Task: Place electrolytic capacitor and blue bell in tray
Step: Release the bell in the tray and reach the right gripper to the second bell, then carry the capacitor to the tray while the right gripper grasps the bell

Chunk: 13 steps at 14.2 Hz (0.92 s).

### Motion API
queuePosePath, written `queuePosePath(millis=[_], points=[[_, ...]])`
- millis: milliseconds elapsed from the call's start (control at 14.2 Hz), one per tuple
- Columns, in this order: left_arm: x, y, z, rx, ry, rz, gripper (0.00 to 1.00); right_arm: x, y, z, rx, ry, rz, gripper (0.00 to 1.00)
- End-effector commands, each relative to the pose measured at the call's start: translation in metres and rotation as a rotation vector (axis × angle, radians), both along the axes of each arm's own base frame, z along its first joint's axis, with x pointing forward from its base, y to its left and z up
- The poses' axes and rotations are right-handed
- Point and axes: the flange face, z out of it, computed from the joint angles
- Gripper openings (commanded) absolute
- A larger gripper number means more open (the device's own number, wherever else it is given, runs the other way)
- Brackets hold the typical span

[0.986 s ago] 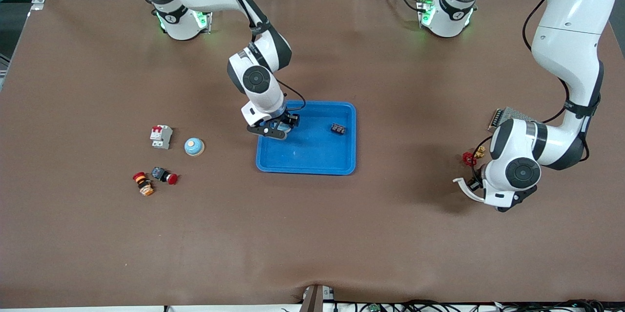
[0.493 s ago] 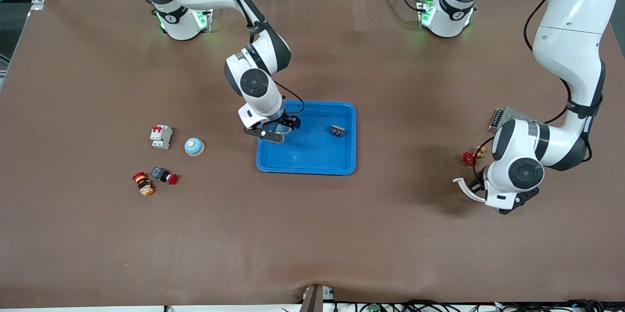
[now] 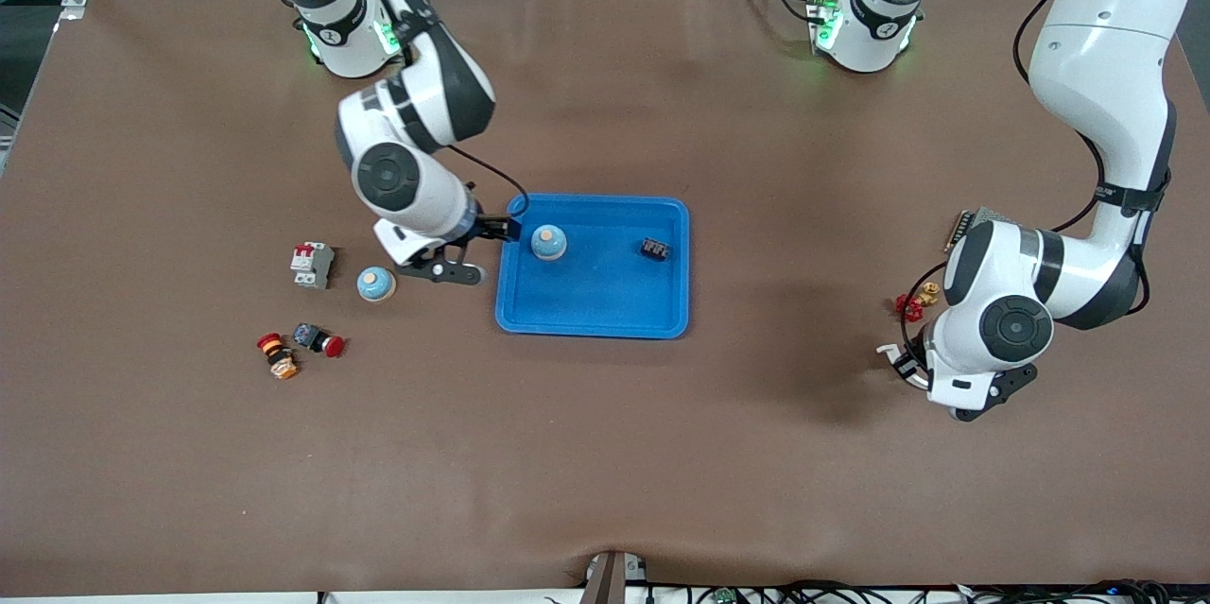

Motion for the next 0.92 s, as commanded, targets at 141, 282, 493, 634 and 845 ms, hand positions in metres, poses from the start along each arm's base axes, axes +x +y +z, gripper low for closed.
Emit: queuePosePath(millis=[141, 282, 493, 634, 845], points=[[-0.015, -0.083, 0.031, -0.068, -0.017, 0.110, 0.00, 0.012, -0.068, 0.032, -0.005, -0.010, 0.148, 1.00], [-0.025, -0.124, 0.041, -0.095, -0.031, 0.182, 0.00, 0.018, -0.089, 0.030, -0.002, -0.004, 0.177, 1.00], [-0.042, -0.177, 0.042, -0.100, -0.040, 0.227, 0.00, 0.020, -0.112, 0.020, -0.027, -0.005, 0.226, 1.00], [-0.056, -0.213, 0.040, -0.097, -0.051, 0.277, 0.00, 0.020, -0.118, 0.011, -0.072, -0.029, 0.256, 1.00], [-0.072, -0.259, 0.033, -0.130, -0.084, 0.333, 0.00, 0.030, -0.152, -0.003, -0.079, -0.072, 0.203, 1.00]])
